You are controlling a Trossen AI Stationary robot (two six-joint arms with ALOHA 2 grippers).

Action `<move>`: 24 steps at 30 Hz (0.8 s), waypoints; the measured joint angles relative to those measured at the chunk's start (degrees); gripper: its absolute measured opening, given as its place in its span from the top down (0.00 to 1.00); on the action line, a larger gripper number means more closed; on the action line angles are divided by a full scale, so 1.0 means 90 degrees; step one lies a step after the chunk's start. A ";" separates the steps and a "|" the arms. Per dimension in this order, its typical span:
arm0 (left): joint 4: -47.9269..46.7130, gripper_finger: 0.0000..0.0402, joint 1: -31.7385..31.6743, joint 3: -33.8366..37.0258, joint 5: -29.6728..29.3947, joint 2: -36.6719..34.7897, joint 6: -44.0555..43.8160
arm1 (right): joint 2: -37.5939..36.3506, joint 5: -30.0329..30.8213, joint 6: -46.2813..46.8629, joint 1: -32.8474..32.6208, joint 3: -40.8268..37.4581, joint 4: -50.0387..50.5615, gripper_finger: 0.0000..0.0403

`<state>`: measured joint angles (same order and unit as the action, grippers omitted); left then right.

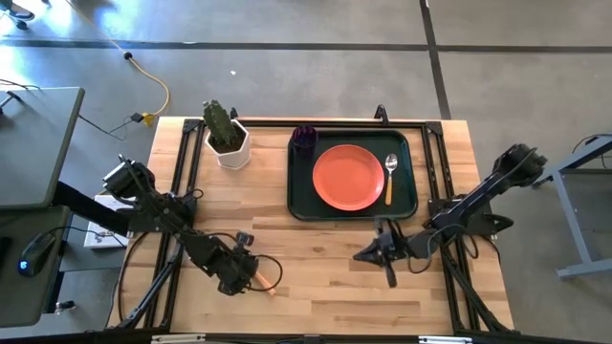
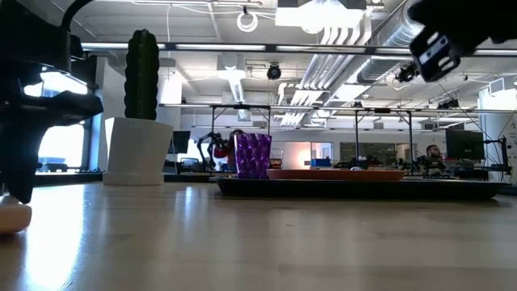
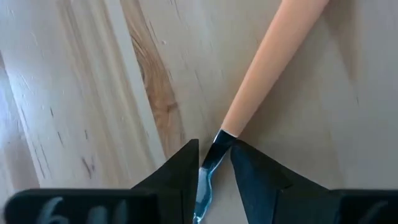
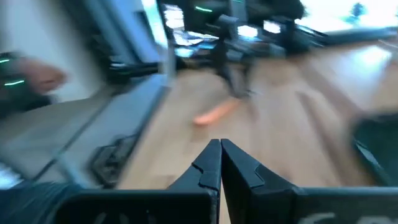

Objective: Pick and place plate/cup/fork/spoon on tray
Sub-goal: Put the brown fork on the black tray to the right of the yellow spoon

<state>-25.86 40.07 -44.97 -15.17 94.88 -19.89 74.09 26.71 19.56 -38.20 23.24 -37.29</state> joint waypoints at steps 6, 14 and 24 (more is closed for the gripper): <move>0.0520 0.92 -0.0214 0.0024 -0.0151 -0.0012 -0.0440 | 0.0503 -0.1513 -0.0943 -0.0016 0.0000 -0.1468 1.00; 0.1424 0.94 -0.0593 -0.0182 -0.0790 0.0020 -0.0011 | 0.1232 -0.0995 -0.0897 0.0115 0.0293 -0.1399 1.00; 0.1399 0.97 -0.1099 -0.1001 -0.1288 0.0058 0.0409 | 0.1413 0.0520 -0.1698 0.0275 0.2940 0.3309 0.91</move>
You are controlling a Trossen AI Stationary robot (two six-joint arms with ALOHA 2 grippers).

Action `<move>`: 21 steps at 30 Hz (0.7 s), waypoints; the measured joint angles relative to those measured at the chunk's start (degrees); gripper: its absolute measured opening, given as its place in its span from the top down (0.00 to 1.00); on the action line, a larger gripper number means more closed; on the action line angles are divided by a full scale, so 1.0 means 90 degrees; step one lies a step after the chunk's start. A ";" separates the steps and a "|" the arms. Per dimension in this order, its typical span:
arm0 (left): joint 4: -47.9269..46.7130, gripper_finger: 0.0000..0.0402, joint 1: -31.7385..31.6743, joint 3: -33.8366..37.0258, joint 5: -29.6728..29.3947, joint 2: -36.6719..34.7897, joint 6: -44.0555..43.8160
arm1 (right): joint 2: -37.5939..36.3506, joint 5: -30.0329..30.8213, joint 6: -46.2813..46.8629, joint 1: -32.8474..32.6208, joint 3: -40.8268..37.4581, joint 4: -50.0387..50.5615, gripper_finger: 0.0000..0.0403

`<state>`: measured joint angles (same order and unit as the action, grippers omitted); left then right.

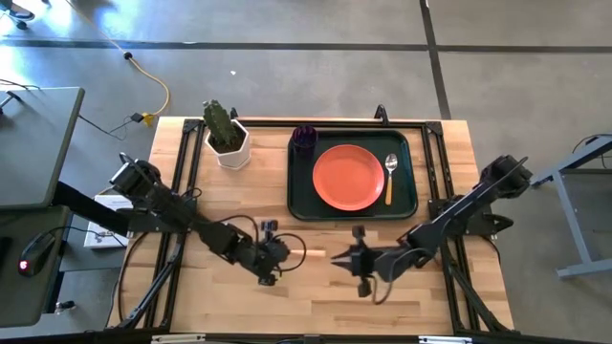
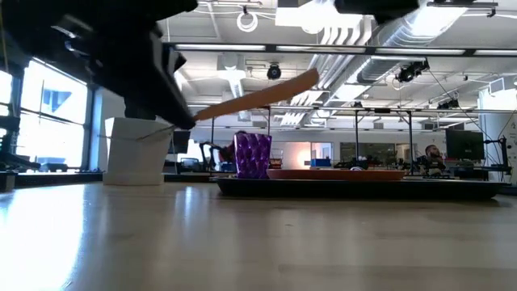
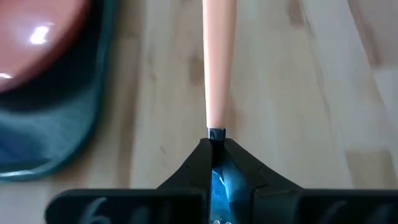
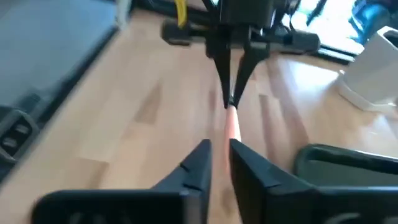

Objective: Pick and place plate/cup/fork/spoon on tray
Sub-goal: Put the brown fork on the black tray to the right of the yellow spoon

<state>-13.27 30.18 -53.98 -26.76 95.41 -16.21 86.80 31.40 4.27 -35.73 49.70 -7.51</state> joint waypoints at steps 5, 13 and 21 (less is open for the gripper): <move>0.0104 0.96 -0.0158 -0.0256 -0.0453 0.0069 -0.0001 | 0.0508 0.0019 -0.0030 0.0218 0.1275 0.1770 0.71; 0.0069 0.96 -0.0192 -0.0682 -0.0709 0.0525 0.0499 | 0.1414 -0.0849 -0.0325 0.0835 0.2668 0.3249 0.55; -0.0066 0.96 -0.0129 -0.1129 -0.0897 0.0785 0.1012 | 0.1943 -0.1520 -0.0423 0.1338 0.3144 0.4155 0.55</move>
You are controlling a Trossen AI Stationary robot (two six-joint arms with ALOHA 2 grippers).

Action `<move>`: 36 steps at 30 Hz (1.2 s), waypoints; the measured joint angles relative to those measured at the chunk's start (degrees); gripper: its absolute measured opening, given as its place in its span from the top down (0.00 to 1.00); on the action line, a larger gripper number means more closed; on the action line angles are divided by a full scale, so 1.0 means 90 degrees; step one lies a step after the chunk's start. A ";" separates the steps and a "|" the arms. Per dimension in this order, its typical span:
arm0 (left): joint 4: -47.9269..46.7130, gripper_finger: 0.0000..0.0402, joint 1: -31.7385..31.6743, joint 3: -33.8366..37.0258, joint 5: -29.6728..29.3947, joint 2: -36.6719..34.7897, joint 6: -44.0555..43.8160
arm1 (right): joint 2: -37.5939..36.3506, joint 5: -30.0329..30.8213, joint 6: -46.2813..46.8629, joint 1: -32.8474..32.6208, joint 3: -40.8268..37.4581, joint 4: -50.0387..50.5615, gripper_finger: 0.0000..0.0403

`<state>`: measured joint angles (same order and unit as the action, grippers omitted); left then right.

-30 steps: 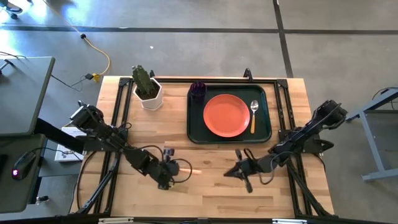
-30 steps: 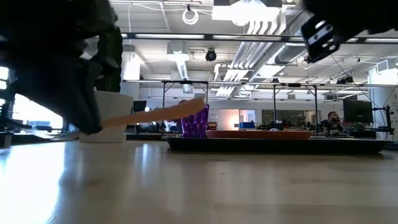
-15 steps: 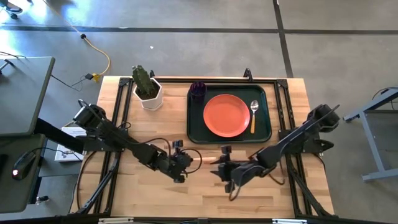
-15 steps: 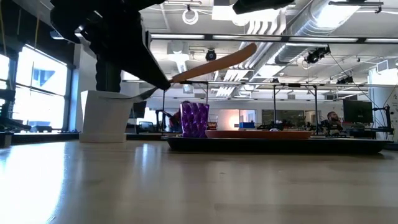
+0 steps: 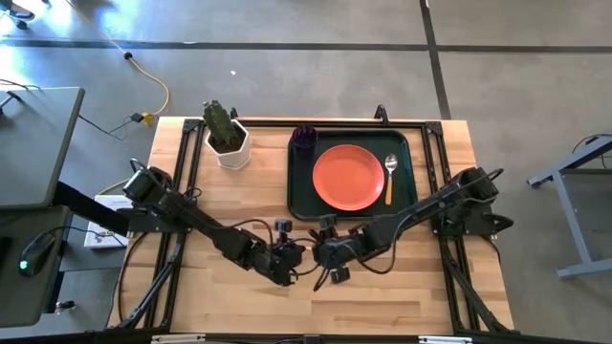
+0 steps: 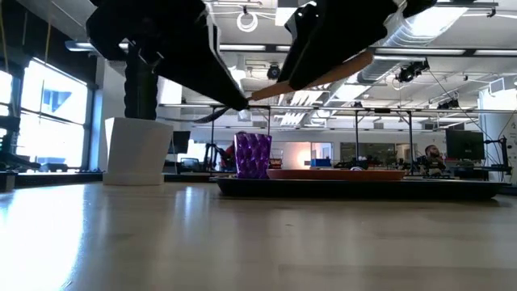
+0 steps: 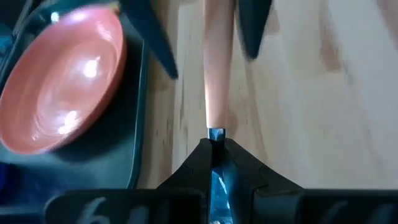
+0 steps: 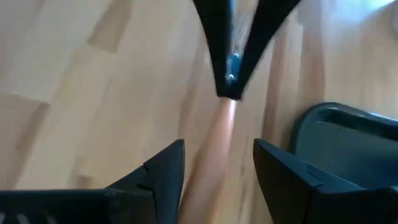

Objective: Pick and place plate/cup/fork/spoon on tray
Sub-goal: Put the brown fork on the black tray to the right of the yellow spoon

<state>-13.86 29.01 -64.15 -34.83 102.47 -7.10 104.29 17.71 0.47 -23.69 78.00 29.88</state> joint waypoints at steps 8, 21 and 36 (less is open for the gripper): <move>0.0037 0.96 0.0034 -0.0014 -0.0118 -0.0036 0.0025 | -0.0007 -0.0137 0.0294 0.0060 -0.0003 0.0208 0.61; -0.0218 0.88 0.0082 -0.0016 -0.0198 -0.0045 0.0058 | -0.0015 0.0362 0.1296 -0.0042 -0.0009 0.0516 0.89; -0.2722 0.71 0.0600 0.0468 -0.2798 -0.0286 -0.4219 | -0.1849 0.3689 0.9414 -0.1078 -0.2805 0.3160 0.89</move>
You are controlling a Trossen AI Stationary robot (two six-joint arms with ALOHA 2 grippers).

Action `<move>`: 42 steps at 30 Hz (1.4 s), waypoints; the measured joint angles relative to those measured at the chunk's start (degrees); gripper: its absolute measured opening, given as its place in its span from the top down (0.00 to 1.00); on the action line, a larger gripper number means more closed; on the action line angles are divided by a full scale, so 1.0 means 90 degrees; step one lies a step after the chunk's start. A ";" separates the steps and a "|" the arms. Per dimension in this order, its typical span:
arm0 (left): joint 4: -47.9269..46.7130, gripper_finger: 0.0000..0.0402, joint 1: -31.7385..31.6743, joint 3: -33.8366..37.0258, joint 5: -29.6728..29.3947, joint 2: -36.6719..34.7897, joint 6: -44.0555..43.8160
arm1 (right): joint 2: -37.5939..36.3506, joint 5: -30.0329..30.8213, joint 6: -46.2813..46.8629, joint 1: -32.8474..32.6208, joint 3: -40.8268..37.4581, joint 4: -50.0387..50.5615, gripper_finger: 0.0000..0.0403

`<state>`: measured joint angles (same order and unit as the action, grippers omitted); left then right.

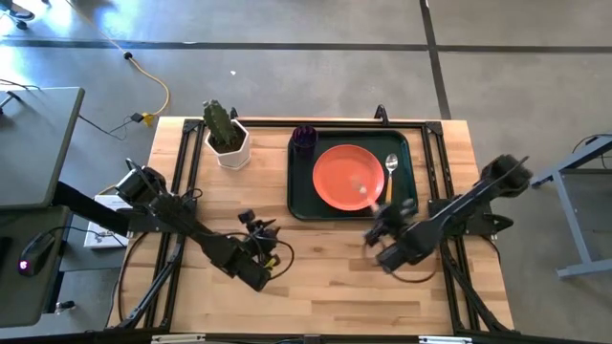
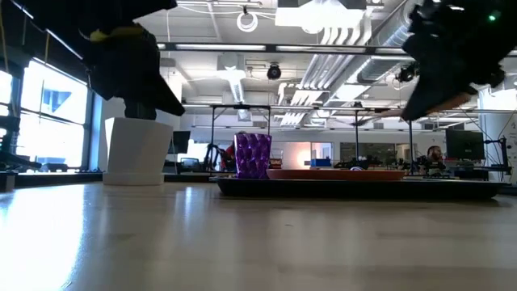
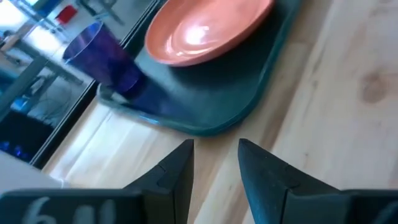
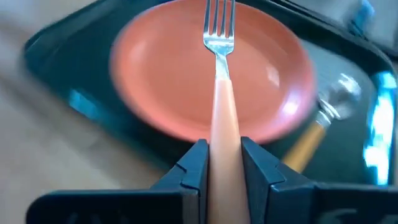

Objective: Pick and place plate/cup/fork/spoon on tray
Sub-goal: Put the brown fork on the black tray to the right of the yellow spoon

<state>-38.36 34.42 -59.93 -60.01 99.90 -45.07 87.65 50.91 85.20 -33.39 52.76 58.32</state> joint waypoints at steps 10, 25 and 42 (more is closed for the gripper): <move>0.0103 0.71 -0.0062 0.0332 -0.0149 0.0006 -0.0488 | -0.1620 -0.0497 0.3395 0.0416 -0.2425 0.0385 0.85; 0.0252 0.71 -0.0246 0.0333 -0.0488 0.0007 -0.0766 | -0.1697 -0.0719 0.2637 0.2504 -0.2978 -0.0672 0.85; 0.0177 0.71 -0.0180 0.0332 -0.0345 0.0007 -0.0756 | -0.1404 -0.0958 0.1141 0.3257 -0.2978 -0.1828 0.85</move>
<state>-36.77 32.80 -56.95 -63.11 99.96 -51.88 75.01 42.29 95.46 -4.08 25.96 41.87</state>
